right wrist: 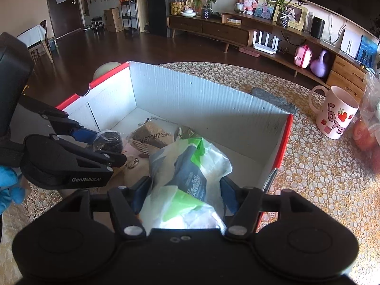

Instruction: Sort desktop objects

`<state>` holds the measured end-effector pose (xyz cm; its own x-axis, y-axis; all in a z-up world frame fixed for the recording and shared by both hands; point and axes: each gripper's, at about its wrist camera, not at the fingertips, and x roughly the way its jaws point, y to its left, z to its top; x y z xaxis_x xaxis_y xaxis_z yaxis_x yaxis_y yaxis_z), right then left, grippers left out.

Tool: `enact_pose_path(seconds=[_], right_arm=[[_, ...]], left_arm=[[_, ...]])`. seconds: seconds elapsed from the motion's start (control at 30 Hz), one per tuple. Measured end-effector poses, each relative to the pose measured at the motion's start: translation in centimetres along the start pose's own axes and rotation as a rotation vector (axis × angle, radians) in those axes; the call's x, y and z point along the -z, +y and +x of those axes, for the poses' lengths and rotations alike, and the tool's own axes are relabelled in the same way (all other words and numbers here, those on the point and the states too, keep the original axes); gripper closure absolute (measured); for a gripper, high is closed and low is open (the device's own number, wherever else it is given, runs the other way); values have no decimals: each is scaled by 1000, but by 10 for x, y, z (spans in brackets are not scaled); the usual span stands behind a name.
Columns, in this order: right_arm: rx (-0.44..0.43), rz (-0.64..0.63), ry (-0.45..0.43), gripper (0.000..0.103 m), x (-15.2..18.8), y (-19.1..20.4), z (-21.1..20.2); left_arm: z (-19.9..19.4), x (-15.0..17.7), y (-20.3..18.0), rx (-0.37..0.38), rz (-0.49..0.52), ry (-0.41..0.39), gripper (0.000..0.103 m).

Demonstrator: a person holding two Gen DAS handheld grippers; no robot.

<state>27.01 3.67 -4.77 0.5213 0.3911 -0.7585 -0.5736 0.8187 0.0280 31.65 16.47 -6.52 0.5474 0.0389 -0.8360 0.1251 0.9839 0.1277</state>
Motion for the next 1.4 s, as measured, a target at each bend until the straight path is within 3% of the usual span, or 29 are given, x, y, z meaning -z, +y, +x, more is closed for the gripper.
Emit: enact_pose_path(seconds=[0.1, 0.97, 1.3, 1.37, 1.4], right_arm=[[-15, 7, -8, 33, 1, -2, -4], [-61, 20, -106, 14, 12, -7, -85], [-88, -1, -163, 6, 29, -1, -121], [-93, -6, -177, 4, 33, 1, -128], [-97, -9, -188, 3, 36, 2, -131]], left_arm=[[-8, -1, -1, -2, 3, -35, 29], [-106, 19, -4, 31, -128, -227, 28], [-131, 41, -15, 57, -162, -253, 11], [-133, 47, -19, 56, -163, -258, 0], [-135, 49, -20, 52, -164, -264, 0]])
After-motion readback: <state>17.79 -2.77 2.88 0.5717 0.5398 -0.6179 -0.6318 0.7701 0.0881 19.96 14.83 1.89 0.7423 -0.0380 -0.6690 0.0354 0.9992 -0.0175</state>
